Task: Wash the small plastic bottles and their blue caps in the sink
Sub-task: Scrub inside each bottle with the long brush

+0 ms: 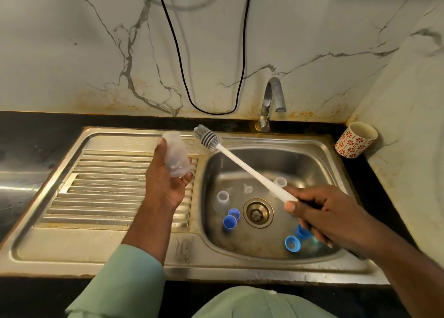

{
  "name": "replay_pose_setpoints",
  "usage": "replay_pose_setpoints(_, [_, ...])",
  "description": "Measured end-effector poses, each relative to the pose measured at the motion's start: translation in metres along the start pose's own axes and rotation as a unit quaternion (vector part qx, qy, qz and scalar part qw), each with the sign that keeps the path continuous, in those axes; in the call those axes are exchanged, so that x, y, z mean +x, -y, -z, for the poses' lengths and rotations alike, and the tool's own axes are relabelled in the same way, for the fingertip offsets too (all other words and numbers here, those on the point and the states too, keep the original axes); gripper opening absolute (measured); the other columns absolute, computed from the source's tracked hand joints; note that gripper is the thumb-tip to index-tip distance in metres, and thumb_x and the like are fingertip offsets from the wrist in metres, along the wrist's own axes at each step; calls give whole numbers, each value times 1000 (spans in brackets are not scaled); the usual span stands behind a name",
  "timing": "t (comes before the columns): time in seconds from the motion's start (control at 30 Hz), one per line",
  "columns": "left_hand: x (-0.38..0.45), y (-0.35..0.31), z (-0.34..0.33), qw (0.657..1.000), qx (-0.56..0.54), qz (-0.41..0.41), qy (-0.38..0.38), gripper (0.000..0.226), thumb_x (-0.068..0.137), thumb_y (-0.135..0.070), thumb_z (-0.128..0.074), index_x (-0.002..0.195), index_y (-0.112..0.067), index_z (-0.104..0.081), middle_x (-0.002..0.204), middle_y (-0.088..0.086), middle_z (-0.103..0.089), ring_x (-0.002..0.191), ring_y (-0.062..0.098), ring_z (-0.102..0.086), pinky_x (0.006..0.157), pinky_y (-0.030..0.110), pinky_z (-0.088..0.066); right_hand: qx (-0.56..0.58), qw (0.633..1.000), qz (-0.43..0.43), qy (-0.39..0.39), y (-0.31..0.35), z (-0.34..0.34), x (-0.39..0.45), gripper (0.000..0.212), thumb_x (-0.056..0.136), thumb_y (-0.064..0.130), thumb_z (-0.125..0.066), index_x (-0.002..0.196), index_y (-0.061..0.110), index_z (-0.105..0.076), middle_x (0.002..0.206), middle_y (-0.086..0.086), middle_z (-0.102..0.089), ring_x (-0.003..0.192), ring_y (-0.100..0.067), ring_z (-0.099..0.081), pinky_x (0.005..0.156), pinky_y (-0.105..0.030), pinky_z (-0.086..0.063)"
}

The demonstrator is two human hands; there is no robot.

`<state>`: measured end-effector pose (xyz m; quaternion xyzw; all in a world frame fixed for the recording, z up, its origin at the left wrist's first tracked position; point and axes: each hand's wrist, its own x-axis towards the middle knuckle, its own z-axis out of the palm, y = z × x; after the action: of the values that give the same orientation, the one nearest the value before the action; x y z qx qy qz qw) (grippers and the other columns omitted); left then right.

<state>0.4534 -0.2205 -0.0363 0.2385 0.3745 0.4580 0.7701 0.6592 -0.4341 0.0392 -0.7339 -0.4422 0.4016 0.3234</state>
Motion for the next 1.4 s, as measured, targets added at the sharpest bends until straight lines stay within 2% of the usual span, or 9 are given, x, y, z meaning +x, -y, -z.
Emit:
replay_pose_setpoints(0.13, [-11, 5, -12, 995, 87, 21, 32, 46, 88, -53, -59, 121, -21, -60, 93, 3, -64, 69, 16, -63, 52, 24, -45, -129, 990, 47, -37, -4, -7, 6, 20, 94, 28, -60, 105, 44, -63, 76, -1, -66, 61, -11, -61, 58, -27, -55])
replay_pose_setpoints(0.23, [-17, 10, -21, 994, 106, 5, 21, 45, 92, -50, -59, 125, -21, -59, 99, 5, -66, 70, 17, -68, 51, 27, -49, -218, 971, 73, -57, -7, -14, 16, 24, 97, 32, -52, 114, 23, -68, 82, 5, -60, 70, -9, -58, 67, -28, -53])
replay_pose_setpoints(0.4, [-19, 11, -25, 987, 149, -58, -9, 33, 92, -42, -64, 116, -20, -63, 109, 11, -64, 81, 26, -65, 51, 31, -52, -192, 971, 113, -90, -1, -22, 22, 30, 99, 24, -50, 126, 19, -64, 69, 9, -54, 65, 5, -53, 57, -9, -40])
replay_pose_setpoints(0.63, [-19, 17, -38, 995, 75, -48, -34, 50, 92, -35, -64, 134, -14, -47, 125, 13, -58, 103, 33, -64, 64, 42, -59, -164, 981, 61, -83, -7, -37, 26, 27, 100, 31, -47, 120, 24, -64, 75, -8, -67, 54, -11, -54, 55, -29, -51])
replay_pose_setpoints(0.77, [-6, 7, -38, 995, -15, -42, -89, 52, 93, -34, -64, 137, -16, -46, 127, 12, -55, 107, 32, -61, 70, 45, -60, -161, 984, 71, -32, -11, -46, 18, 20, 101, 30, -45, 113, 39, -59, 78, -10, -65, 56, -6, -49, 54, -26, -46])
replay_pose_setpoints(0.87, [-8, 15, -45, 997, 56, -35, -42, 56, 85, -29, -73, 134, -13, -49, 128, 13, -57, 111, 35, -62, 72, 44, -60, -112, 989, 61, -69, -11, -46, 27, 17, 101, 29, -46, 108, 34, -60, 77, -11, -64, 53, -6, -46, 52, -28, -47])
replay_pose_setpoints(1.03, [7, 3, -47, 994, -30, -42, -91, 53, 88, -25, -72, 134, -16, -49, 124, 11, -59, 111, 32, -62, 77, 46, -60, -142, 986, 74, -40, -17, -48, 25, 23, 101, 31, -45, 116, 30, -63, 64, 0, -56, 50, -3, -44, 47, -19, -38])
replay_pose_setpoints(1.2, [6, 12, -54, 999, -8, -33, -39, 50, 86, -22, -74, 130, -11, -55, 120, 12, -67, 104, 29, -67, 85, 49, -58, -97, 987, 95, -80, -7, -51, 32, 21, 101, 27, -48, 90, 43, -57, 67, -2, -61, 48, -4, -47, 47, -26, -44])
replay_pose_setpoints(1.4, [-2, 25, -51, 998, 54, -29, 6, 58, 78, -23, -78, 130, -9, -57, 125, 16, -64, 112, 34, -65, 79, 43, -59, -55, 993, 50, -95, -9, -54, 30, 20, 101, 27, -47, 103, 15, -64, 75, -15, -61, 52, -8, -46, 50, -28, -45])
